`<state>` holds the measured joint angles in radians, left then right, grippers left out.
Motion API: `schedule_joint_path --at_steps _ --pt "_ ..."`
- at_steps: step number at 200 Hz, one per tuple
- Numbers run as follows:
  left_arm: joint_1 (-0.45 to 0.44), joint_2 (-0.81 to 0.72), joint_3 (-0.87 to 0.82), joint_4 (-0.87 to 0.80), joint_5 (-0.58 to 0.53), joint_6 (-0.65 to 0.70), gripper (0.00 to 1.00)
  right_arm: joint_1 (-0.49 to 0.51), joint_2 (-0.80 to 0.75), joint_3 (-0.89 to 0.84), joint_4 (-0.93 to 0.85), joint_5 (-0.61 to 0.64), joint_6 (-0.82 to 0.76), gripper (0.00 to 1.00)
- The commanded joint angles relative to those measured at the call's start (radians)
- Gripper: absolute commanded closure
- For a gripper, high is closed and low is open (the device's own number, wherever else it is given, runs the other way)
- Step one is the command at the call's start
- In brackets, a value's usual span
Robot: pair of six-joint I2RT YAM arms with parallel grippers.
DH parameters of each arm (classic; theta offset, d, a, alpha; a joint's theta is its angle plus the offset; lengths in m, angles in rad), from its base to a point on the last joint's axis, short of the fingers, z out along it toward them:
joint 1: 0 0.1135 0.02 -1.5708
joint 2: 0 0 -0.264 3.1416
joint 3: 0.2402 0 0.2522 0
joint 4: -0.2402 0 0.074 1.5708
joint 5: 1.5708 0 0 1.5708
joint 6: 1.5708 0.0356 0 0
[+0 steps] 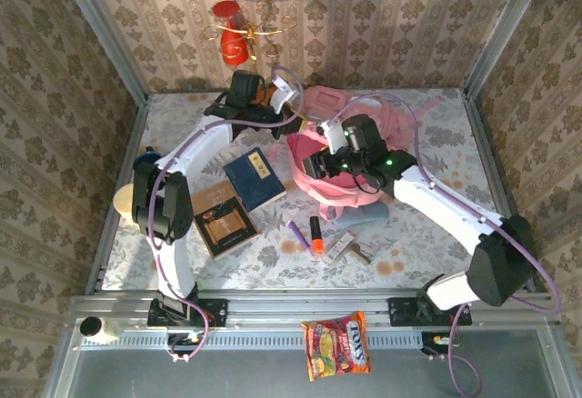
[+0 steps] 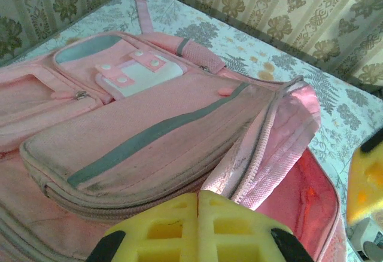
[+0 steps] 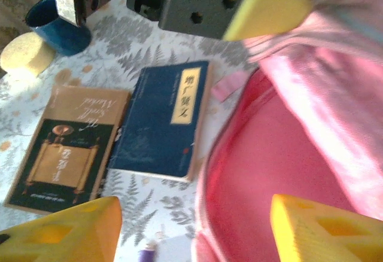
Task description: Pack the student bag
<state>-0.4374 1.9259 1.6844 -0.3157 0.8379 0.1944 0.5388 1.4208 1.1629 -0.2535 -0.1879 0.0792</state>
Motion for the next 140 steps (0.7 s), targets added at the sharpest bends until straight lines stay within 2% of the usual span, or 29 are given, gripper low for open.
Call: schedule_joint_path --at_steps 1,47,65,86,99,107,115,121,132,140 --pt "0.02 0.02 0.077 -0.037 0.07 0.037 1.0 -0.026 -0.061 -0.034 -0.022 0.081 -0.093 0.26" --pt "0.029 0.045 0.134 -0.108 0.083 0.081 1.0 -0.124 -0.095 -0.057 -0.004 0.134 -0.136 0.14" --pt "0.038 0.044 0.132 -0.109 0.068 0.08 1.0 -0.165 -0.049 -0.048 0.004 0.11 -0.13 0.12" --pt "0.052 0.046 0.119 -0.091 0.053 0.058 1.0 -0.162 0.062 -0.015 0.015 0.057 -0.118 0.1" --pt "0.059 0.039 0.094 -0.056 -0.012 0.01 1.0 -0.152 0.115 0.007 0.024 0.078 -0.101 0.1" --pt "0.065 0.028 0.071 -0.031 -0.068 -0.031 0.9 -0.145 0.138 0.017 0.03 0.102 -0.083 0.1" --pt "0.072 0.01 0.038 -0.012 -0.145 -0.078 0.72 -0.139 0.147 0.024 0.03 0.131 -0.062 0.1" --pt "0.078 -0.012 0.006 0.0 -0.217 -0.118 0.63 -0.136 0.148 0.024 0.03 0.152 -0.05 0.1" --pt "0.093 -0.076 -0.092 0.044 -0.336 -0.182 0.52 -0.121 0.129 0.019 0.029 0.201 -0.033 0.1" --pt "0.108 -0.136 -0.182 0.078 -0.465 -0.249 0.46 -0.103 0.106 0.014 0.022 0.255 -0.027 0.1"
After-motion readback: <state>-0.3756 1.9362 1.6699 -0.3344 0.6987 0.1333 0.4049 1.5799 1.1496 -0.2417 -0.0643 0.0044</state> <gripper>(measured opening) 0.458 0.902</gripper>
